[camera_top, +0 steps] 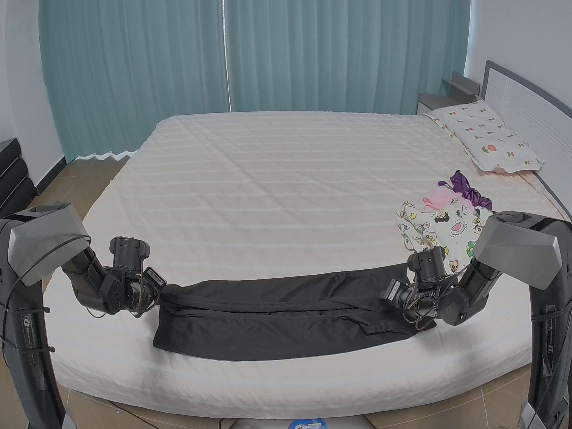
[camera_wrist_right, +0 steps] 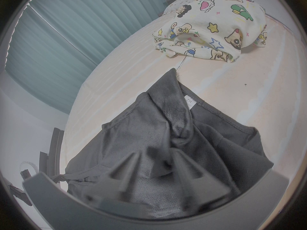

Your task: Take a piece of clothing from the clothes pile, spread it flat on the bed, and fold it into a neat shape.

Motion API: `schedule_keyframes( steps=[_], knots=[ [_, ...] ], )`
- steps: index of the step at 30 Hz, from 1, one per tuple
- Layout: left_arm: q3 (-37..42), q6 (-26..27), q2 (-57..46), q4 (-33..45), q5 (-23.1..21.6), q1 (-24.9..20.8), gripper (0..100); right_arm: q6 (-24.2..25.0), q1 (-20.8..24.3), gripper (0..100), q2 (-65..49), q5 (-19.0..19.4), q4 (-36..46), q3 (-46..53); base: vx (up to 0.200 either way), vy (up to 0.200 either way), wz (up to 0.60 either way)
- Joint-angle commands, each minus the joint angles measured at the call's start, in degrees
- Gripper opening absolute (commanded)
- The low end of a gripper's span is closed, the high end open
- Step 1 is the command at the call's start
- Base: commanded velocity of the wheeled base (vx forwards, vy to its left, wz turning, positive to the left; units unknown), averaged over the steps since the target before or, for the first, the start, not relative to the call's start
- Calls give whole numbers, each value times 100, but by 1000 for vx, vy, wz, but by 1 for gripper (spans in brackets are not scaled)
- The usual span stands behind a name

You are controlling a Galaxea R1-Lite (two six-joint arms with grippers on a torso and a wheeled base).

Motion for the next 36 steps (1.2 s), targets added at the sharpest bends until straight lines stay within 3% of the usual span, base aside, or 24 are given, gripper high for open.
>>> schedule_keyframes(
  steps=[1,8,16,21,31,36],
  knots=[
    [-1,-2,7,-9,4,3,0,2,-4,0,8,-57,-12,-27,0,0,0],
    [-72,15,-37,-9,21,12,0,213,-74,0,-36,-92,-82,-326,0,0,0],
    [-107,42,-142,-18,48,21,0,679,-206,0,-36,-391,-197,-809,0,0,0],
    [-151,51,-151,-71,74,30,0,793,-268,0,-36,-452,-715,-827,0,0,0],
    [-177,42,-28,-915,320,38,0,908,-364,0,184,-628,-1234,-1161,0,0,0],
    [-142,59,183,-1811,329,12,0,987,-417,0,333,-725,-1497,-1257,0,0,0]
  ],
)
